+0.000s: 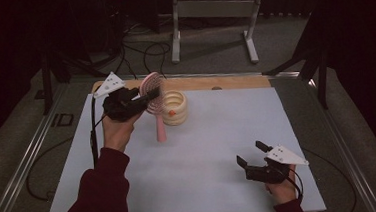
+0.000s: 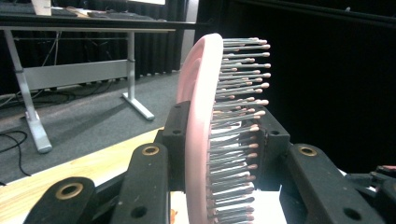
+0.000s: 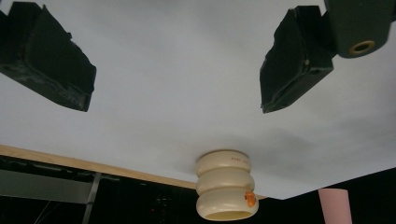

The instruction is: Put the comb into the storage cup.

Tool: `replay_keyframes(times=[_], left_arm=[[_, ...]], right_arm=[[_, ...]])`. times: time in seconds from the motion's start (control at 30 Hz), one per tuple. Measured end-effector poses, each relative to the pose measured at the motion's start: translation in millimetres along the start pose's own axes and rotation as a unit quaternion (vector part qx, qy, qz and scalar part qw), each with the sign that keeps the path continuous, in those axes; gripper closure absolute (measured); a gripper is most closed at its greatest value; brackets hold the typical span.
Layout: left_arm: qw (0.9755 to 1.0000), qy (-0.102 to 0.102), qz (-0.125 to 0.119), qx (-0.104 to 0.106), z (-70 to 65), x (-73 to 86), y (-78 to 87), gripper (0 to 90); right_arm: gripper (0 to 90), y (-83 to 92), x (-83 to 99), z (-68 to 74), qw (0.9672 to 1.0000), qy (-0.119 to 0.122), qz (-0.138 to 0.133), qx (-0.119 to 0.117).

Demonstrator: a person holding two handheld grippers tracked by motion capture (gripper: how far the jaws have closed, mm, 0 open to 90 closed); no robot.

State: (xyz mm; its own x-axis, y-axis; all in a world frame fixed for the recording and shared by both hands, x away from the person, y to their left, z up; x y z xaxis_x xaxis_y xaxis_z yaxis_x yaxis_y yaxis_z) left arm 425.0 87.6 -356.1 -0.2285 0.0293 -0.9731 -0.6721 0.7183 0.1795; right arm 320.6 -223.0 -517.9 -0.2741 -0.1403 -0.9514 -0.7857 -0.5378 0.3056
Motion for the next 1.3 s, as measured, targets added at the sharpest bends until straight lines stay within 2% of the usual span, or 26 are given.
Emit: replay_keyframes(times=[0.3,0.47,0.67,1.3], left_arm=[[0.9999,0.0,-0.004,-0.016,7.0,-7.1,-3.0,65.5],[0.9998,-0.001,-0.004,-0.02,8.4,-9.0,-4.6,65.5],[0.9996,0.007,-0.017,-0.024,11.5,-14.1,-5.6,65.5],[0.9992,0.005,-0.019,-0.035,16.5,-24.4,-14.8,65.4]], right_arm=[[11.0,0.7,-1.2,0.6,1.0,-0.002,-0.004,-0.003],[11.0,1.1,-1.1,0.3,1.0,-0.003,-0.003,-0.004],[11.0,2.2,-2.0,1.4,0.9999,-0.008,-0.005,-0.009],[11.1,5.8,-1.4,0.9,0.9998,-0.014,-0.009,-0.013]])
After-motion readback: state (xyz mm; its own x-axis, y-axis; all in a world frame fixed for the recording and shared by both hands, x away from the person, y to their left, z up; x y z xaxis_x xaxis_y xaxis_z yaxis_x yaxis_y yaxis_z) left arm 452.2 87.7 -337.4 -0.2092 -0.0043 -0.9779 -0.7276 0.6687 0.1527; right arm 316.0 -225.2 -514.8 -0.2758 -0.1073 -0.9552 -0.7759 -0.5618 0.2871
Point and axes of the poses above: each handheld gripper's, and its own axes: y roughly backward along the jaws, x roughly out of its underside, z roughly to its left, the point moved 9 cm from there along -y, roughly forward along the jaws, and after that the axes turned 2 degrees about -z, right-handed, at the moved point
